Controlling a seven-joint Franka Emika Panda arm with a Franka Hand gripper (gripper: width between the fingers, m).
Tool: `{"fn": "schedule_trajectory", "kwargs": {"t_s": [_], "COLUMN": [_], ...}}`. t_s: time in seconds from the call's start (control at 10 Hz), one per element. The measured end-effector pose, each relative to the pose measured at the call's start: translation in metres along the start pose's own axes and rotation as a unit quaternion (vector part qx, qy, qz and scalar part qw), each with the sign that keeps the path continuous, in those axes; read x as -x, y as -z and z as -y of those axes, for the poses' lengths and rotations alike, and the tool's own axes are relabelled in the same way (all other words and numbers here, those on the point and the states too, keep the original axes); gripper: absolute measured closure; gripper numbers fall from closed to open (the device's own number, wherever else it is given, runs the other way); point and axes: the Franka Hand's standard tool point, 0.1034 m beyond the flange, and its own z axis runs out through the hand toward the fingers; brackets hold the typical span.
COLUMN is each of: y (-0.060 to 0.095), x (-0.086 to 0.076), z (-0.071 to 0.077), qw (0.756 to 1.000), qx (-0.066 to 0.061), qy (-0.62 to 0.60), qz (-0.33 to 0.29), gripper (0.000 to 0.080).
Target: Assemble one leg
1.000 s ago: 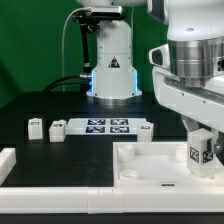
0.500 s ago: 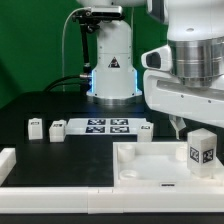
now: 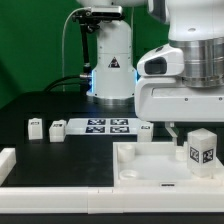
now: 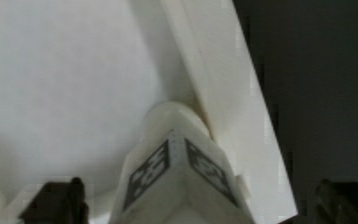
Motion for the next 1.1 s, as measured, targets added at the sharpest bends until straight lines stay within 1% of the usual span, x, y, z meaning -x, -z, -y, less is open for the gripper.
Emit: {"fn": "schedule_trajectory", "kwargs": {"t_s": [0.2, 0.3, 0.4, 0.5, 0.7, 0.8, 0.9, 1.0, 1.1], "y": [0.0000, 0.0001, 0.0003, 0.0003, 0.0001, 0.0000, 0.0000, 0.0001, 0.0000], "x": [0.0001, -0.0002, -0.0010, -0.0012, -0.0011, -0.0011, -0.0011, -0.0025, -0.0026], "z": [0.0003, -0.0001, -0.0017, -0.0021, -0.0021, -0.0020, -0.0021, -0.0049, -0.0052], "qw": [0.994, 0.990, 0.975, 0.966, 0.966, 0.968, 0.971, 0.971, 0.972], "qx": [0.000, 0.000, 0.000, 0.000, 0.000, 0.000, 0.000, 0.001, 0.001], "qy": [0.112, 0.144, 0.223, 0.258, 0.257, 0.252, 0.241, 0.240, 0.234], "qz": [0.000, 0.000, 0.000, 0.000, 0.000, 0.000, 0.000, -0.001, -0.001], "gripper": [0.0150, 0.0150, 0.0150, 0.0150, 0.0165, 0.0337, 0.0337, 0.0501, 0.0501]}}
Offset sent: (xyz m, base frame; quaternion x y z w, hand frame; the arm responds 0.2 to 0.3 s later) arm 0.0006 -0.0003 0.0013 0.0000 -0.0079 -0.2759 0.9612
